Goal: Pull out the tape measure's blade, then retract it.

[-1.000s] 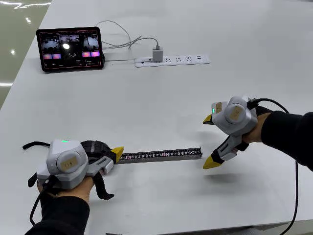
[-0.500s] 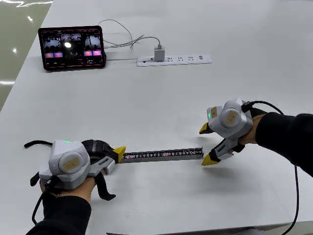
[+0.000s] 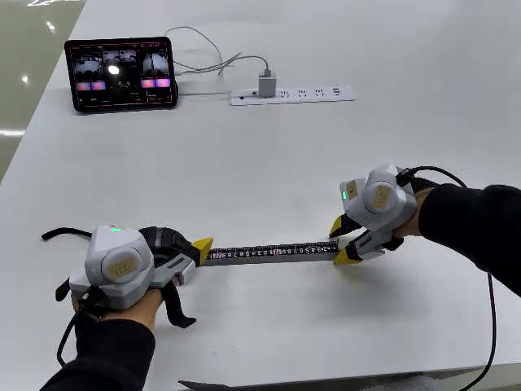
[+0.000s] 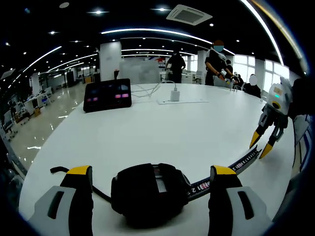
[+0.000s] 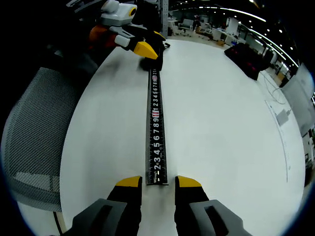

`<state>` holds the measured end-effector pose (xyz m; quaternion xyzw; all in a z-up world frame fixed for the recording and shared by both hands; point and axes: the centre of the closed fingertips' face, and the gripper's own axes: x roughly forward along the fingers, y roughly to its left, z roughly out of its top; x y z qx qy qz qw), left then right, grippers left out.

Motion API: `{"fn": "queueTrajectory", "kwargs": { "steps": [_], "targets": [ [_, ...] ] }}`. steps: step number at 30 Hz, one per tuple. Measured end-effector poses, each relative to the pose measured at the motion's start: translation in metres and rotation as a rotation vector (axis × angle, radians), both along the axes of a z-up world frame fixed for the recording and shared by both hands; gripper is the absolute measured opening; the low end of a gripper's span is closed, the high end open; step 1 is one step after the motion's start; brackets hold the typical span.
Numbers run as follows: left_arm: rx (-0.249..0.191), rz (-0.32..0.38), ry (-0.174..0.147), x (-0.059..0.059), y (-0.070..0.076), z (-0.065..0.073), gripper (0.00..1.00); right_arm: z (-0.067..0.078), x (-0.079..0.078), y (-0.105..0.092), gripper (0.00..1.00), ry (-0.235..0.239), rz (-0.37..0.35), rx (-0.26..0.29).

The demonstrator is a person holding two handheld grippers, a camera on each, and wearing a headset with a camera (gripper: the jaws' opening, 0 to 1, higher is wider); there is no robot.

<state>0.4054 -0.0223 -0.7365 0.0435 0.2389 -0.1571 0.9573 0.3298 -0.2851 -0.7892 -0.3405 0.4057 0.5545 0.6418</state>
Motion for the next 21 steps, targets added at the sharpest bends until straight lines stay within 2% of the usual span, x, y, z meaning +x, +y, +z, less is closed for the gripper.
{"fn": "queueTrajectory", "kwargs": {
  "steps": [10,14,17,19,21],
  "targets": [
    [-0.001,0.016,0.001,-0.0009,0.0025,-0.0008,0.94,-0.0011,-0.0013,-0.0014,0.15,-0.003,-0.001,-0.011],
    [-0.002,0.023,0.007,-0.0013,0.0038,-0.0020,0.91,-0.0019,-0.0030,-0.0012,0.12,-0.018,0.008,-0.023],
    [-0.007,0.037,0.016,-0.0023,0.0060,-0.0042,0.88,-0.0022,-0.0019,-0.0020,0.11,-0.020,0.005,-0.026],
    [-0.017,0.038,0.030,-0.0040,0.0058,-0.0074,0.86,-0.0024,-0.0026,-0.0015,0.11,-0.014,-0.036,-0.041],
    [-0.017,0.039,0.036,-0.0053,0.0059,-0.0091,0.82,-0.0026,-0.0037,-0.0003,0.10,-0.021,-0.028,-0.051]
  ]
}}
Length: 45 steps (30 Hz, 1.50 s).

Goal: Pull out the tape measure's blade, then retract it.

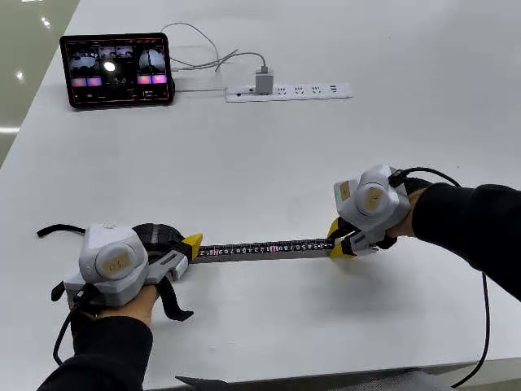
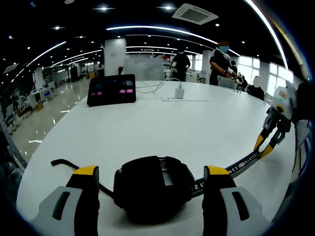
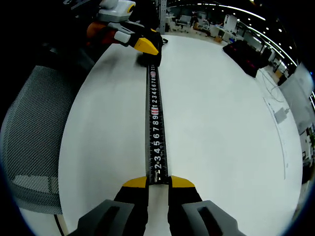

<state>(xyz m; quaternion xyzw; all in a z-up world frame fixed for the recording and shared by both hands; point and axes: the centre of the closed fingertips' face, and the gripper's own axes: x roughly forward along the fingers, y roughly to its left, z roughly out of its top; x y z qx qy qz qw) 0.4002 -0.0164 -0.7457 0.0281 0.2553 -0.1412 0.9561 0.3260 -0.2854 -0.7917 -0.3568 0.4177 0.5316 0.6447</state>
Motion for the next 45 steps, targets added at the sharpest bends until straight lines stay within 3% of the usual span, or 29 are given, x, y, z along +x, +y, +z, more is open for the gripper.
{"fn": "queueTrajectory", "kwargs": {
  "steps": [11,15,20,45],
  "targets": [
    [-0.022,-0.010,0.032,-0.0047,-0.0021,-0.0052,0.63,-0.0008,0.0035,-0.0008,0.10,0.041,-0.065,-0.041],
    [-0.010,-0.004,0.026,-0.0054,-0.0007,-0.0040,0.62,-0.0002,0.0037,-0.0020,0.09,0.052,-0.062,-0.037],
    [-0.009,-0.014,0.045,-0.0059,-0.0006,-0.0052,0.61,-0.0003,0.0031,-0.0018,0.09,0.049,-0.081,-0.016],
    [0.000,-0.027,0.088,-0.0063,0.0000,-0.0073,0.59,-0.0015,0.0048,0.0038,0.09,0.069,-0.098,-0.038]
  ]
}}
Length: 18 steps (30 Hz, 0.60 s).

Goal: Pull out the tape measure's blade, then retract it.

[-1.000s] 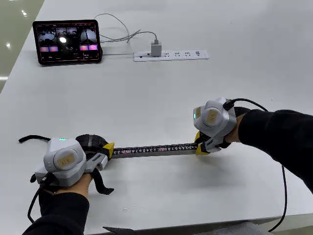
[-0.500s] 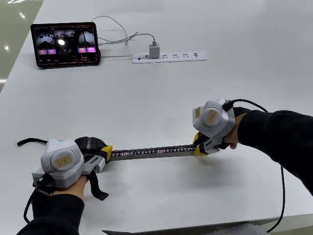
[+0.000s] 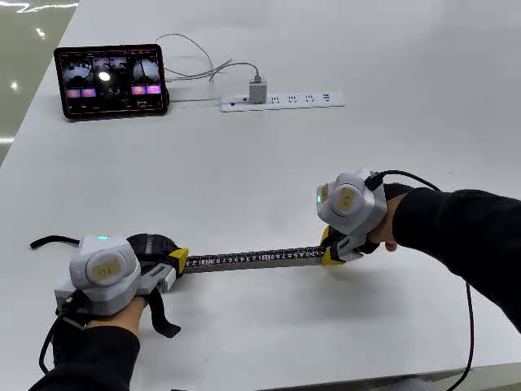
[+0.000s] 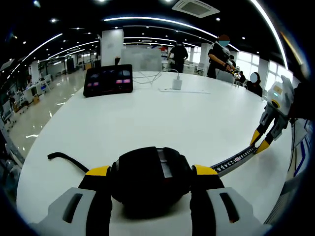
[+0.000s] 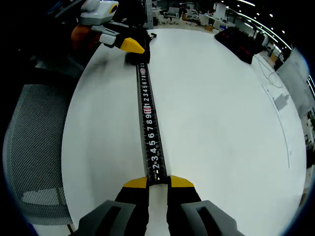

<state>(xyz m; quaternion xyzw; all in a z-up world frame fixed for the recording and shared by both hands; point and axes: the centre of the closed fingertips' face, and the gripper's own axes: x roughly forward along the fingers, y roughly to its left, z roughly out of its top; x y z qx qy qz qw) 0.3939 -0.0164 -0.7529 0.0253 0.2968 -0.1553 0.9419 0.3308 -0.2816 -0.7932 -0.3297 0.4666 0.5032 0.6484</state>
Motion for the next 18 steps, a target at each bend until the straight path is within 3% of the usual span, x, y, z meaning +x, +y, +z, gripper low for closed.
{"fn": "queueTrajectory", "kwargs": {
  "steps": [18],
  "targets": [
    [0.002,-0.002,0.006,-0.0012,-0.0010,0.0005,0.59,0.0003,0.0018,0.0082,0.09,-0.002,0.000,0.009]
  ]
}}
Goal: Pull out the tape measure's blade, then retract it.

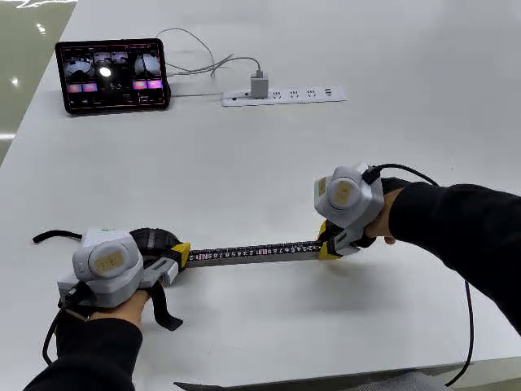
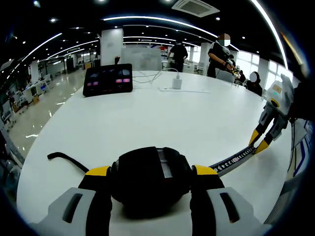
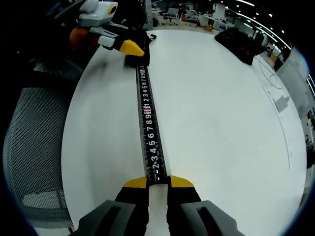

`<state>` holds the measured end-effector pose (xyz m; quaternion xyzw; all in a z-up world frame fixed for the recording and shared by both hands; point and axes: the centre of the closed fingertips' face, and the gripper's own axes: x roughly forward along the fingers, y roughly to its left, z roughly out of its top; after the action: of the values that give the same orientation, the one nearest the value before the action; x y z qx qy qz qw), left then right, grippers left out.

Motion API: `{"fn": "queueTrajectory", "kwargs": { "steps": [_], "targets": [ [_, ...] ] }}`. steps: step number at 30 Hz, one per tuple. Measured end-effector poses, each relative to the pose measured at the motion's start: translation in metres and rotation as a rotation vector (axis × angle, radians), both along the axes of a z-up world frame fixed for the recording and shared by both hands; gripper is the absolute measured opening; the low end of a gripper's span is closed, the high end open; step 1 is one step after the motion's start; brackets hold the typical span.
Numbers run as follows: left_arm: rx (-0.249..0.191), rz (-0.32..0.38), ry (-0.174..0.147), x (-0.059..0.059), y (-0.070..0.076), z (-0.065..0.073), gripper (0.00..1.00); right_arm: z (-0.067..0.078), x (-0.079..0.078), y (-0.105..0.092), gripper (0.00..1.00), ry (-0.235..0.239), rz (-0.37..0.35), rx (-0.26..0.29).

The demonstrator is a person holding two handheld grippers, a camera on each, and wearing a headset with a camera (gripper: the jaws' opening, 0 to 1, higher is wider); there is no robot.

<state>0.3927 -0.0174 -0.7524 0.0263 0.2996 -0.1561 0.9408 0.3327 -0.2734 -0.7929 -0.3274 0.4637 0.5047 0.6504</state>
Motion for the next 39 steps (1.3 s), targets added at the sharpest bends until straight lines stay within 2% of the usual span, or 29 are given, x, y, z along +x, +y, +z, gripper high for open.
{"fn": "queueTrajectory", "kwargs": {
  "steps": [7,25,39],
  "targets": [
    [0.001,-0.001,0.001,0.001,0.000,-0.001,0.59,0.000,0.000,0.002,0.09,-0.006,0.019,-0.009],
    [0.003,-0.001,0.004,0.002,0.001,-0.002,0.60,0.000,0.001,0.008,0.09,0.005,0.020,-0.020],
    [0.003,0.000,0.003,0.002,0.001,-0.003,0.60,0.001,0.001,0.014,0.09,-0.004,0.023,-0.026]
  ]
}}
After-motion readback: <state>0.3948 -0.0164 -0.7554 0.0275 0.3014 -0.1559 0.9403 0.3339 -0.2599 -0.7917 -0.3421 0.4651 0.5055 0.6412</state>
